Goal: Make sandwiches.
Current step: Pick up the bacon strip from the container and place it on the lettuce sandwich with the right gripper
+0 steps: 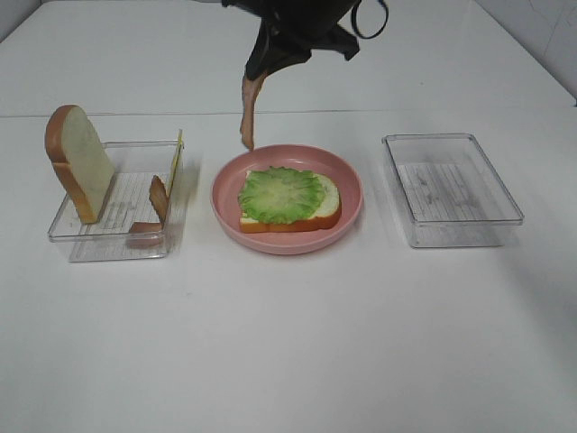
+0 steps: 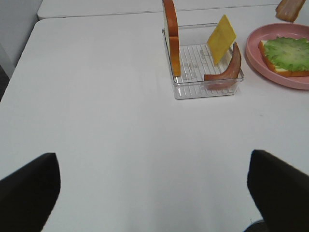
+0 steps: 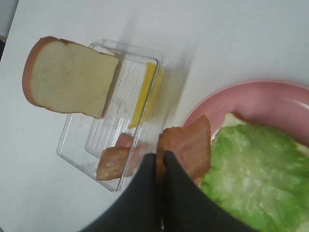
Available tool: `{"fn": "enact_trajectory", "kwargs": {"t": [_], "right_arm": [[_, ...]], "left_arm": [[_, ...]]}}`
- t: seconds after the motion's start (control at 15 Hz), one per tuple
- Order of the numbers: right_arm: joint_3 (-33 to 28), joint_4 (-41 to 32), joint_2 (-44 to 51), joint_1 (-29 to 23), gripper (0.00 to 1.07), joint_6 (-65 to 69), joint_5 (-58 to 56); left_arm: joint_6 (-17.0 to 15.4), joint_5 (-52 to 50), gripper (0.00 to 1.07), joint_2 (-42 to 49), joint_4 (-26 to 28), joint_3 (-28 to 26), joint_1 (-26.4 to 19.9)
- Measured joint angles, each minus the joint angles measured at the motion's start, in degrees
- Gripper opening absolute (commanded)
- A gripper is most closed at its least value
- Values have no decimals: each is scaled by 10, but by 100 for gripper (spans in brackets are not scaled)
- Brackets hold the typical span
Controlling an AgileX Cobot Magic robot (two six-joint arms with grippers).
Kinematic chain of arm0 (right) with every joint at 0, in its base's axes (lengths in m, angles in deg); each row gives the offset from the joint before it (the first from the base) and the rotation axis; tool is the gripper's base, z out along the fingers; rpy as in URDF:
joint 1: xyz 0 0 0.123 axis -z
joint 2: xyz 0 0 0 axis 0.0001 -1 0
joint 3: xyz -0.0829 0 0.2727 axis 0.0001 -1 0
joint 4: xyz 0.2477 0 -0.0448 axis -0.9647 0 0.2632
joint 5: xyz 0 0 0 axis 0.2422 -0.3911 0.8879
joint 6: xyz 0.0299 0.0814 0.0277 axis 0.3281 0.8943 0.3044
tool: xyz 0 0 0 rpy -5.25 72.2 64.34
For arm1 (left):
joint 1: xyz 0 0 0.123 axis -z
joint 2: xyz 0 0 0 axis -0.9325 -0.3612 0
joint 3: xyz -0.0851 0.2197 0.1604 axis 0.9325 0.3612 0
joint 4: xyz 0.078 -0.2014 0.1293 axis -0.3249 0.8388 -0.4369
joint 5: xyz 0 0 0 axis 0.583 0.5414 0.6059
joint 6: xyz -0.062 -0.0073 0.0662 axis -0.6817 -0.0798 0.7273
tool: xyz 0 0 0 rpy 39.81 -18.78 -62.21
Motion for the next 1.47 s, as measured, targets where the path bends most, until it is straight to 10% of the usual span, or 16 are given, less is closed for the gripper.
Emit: {"fn": "enact_trajectory", "kwargs": {"t": [0.47,1.2,1.47], "right_arm": [[0,2,-68,-20,0,-1,3],[0,206,-68,-21,0,45,-41],[0,205,-68,-21,77,46,-42]], "left_arm": [[0,0,98,0,0,0,0],[0,0,98,0,0,0,0],[0,0,98,0,0,0,0]]}}
